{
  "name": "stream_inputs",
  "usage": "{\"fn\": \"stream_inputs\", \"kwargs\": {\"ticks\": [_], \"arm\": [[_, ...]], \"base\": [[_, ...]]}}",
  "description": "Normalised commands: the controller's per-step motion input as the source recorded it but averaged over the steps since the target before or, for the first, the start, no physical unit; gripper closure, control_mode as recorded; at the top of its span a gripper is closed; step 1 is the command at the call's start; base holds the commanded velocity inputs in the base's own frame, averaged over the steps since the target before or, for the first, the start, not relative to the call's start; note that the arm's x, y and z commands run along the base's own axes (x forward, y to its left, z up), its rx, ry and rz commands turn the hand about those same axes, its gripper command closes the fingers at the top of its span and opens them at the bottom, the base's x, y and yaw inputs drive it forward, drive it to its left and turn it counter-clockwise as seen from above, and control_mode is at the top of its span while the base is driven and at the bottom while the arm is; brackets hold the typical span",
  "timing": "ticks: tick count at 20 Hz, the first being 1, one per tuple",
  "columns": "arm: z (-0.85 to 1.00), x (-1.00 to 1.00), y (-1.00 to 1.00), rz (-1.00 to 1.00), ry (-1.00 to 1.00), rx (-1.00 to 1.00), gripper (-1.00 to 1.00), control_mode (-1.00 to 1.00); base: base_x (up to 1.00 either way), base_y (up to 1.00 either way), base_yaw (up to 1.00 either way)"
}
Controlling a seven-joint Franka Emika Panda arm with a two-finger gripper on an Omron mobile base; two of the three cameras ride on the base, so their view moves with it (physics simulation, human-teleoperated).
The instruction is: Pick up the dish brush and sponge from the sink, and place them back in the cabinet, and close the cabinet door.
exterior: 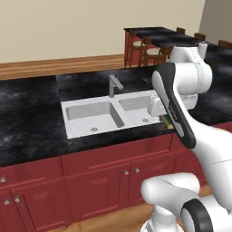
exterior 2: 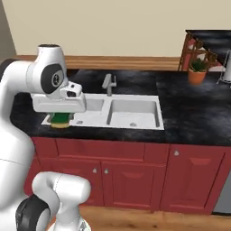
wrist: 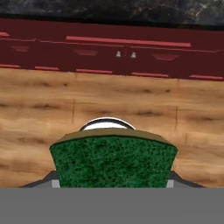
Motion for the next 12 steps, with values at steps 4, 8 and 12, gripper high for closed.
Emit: {"fn": "stream_inputs", "kwargs": {"ticks": [4, 8, 12], "arm": [[0.0, 0.0, 0.0, 0.0, 0.0, 0.0, 1.0, 1.0], [0.0, 0.0, 0.0, 0.0, 0.0, 0.0, 1.0, 1.0], [0.0, 0.0, 0.0, 0.0, 0.0, 0.0, 1.0, 1.0]], "base": [[-0.53, -0.46, -0.48], [-0.31, -0.44, -0.55], [-0.15, -0.44, -0.61]]}}
